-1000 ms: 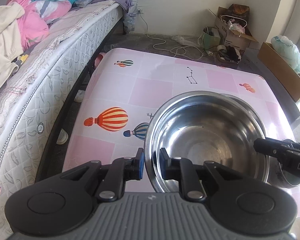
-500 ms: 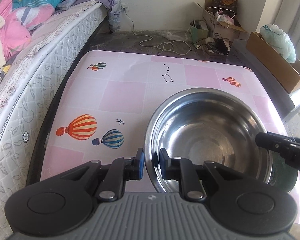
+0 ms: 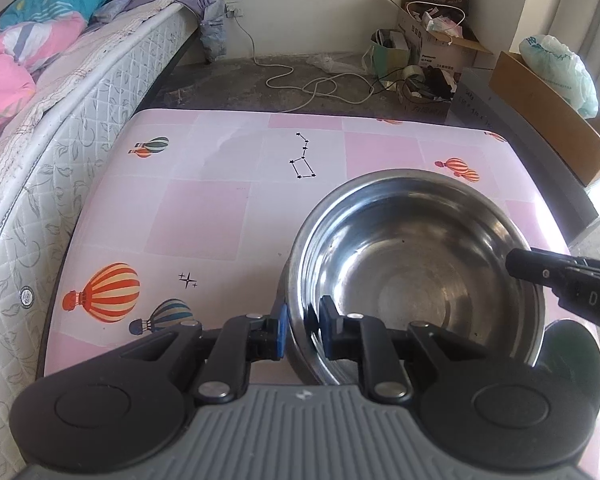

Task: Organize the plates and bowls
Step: 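Lower the large steel bowl onto the table and open the left tool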

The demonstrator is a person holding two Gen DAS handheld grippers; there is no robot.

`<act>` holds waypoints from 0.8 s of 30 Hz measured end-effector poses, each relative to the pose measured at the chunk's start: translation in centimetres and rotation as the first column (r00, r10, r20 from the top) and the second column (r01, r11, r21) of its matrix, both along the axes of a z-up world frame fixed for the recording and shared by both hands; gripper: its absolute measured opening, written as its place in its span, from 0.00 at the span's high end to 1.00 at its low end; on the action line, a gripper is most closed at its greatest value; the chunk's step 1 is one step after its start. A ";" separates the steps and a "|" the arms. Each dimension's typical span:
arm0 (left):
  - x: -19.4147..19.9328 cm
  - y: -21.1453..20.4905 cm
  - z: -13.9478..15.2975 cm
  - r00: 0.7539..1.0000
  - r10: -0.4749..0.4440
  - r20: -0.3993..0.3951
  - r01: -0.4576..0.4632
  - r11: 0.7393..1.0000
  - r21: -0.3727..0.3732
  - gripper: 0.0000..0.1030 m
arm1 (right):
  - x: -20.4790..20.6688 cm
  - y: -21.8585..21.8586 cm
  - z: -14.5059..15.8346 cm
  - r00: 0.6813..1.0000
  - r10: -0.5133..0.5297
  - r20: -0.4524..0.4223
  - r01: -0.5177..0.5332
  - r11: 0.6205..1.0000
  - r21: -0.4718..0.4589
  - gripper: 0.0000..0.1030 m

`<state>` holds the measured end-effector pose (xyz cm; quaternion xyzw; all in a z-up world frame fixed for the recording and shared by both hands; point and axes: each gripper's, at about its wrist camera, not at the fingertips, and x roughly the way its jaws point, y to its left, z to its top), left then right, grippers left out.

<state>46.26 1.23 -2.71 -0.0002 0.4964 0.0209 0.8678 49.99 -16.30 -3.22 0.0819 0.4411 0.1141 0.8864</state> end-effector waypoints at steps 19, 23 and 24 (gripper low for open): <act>0.1 0.1 -0.2 0.999 -0.005 0.049 0.005 1.000 0.002 0.48 | 2.4 -0.6 -2.7 0.999 -0.016 -0.032 0.016 1.000 -0.013 0.82; 0.8 0.9 -1.6 1.000 0.022 0.001 -0.022 0.999 -0.044 0.47 | 3.4 -1.0 -3.3 0.998 -0.034 -0.060 0.035 0.999 0.023 0.77; 1.0 1.0 -2.2 0.999 0.028 -0.014 -0.029 0.998 -0.052 0.47 | 3.7 -0.9 -3.5 0.997 -0.029 -0.071 0.032 0.999 0.036 0.76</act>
